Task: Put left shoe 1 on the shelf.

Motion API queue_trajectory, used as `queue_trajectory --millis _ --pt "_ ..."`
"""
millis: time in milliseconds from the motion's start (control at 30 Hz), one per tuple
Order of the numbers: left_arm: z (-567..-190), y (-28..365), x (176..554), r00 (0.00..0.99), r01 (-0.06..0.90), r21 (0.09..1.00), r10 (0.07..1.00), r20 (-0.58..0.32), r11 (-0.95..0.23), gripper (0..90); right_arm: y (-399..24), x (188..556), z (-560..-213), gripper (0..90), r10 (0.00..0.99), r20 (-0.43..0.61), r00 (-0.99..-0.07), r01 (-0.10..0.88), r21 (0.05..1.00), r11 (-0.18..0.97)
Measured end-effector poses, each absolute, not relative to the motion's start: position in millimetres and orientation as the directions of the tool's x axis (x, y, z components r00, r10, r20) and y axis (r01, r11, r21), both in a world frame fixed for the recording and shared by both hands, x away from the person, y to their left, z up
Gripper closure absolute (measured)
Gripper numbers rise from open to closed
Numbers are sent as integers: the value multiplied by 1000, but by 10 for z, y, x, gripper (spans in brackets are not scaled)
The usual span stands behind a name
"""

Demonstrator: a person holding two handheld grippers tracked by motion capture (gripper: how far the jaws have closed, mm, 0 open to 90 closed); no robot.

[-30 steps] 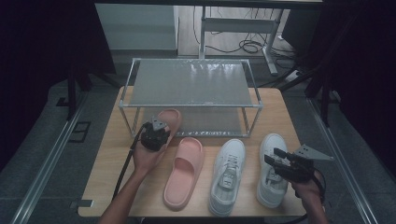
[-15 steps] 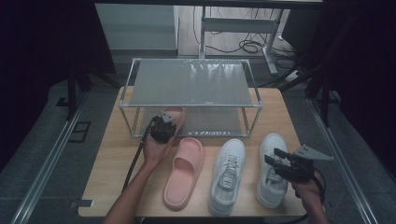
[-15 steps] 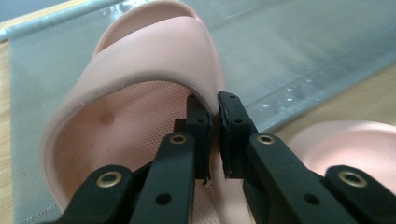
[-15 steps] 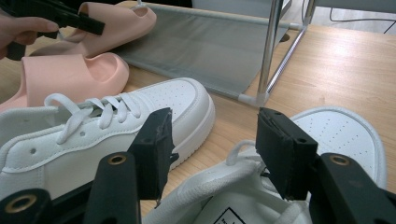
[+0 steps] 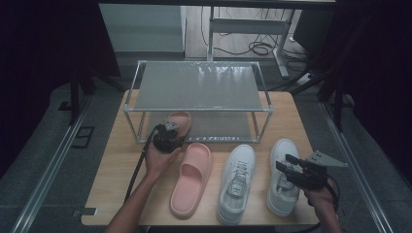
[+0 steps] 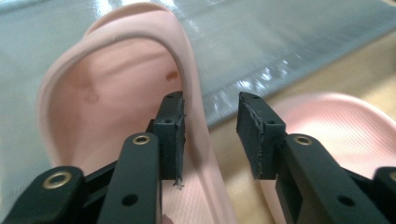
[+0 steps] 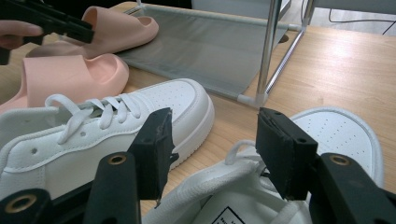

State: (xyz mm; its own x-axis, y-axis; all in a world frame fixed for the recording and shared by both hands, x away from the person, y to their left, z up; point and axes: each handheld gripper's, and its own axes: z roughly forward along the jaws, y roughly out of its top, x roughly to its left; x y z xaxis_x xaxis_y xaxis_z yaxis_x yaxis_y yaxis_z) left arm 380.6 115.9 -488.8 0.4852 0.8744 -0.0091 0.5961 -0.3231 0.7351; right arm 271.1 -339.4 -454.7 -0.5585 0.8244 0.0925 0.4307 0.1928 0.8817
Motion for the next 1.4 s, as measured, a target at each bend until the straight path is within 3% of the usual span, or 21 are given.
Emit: queue_trajectory --millis 400,867,1400 --pt "-4788 1520 3260 550 565 741 835 -9 -364 896 -3370 2701 -4535 463 822 89 -562 427 883 196" --pt "-4969 1848 2847 571 578 705 821 9 -410 900 -3360 2696 -4532 463 823 86 -562 425 883 198" --pt "-5094 1735 3121 584 589 677 812 21 -441 900 -3361 2688 -4522 465 823 83 -562 420 886 198"
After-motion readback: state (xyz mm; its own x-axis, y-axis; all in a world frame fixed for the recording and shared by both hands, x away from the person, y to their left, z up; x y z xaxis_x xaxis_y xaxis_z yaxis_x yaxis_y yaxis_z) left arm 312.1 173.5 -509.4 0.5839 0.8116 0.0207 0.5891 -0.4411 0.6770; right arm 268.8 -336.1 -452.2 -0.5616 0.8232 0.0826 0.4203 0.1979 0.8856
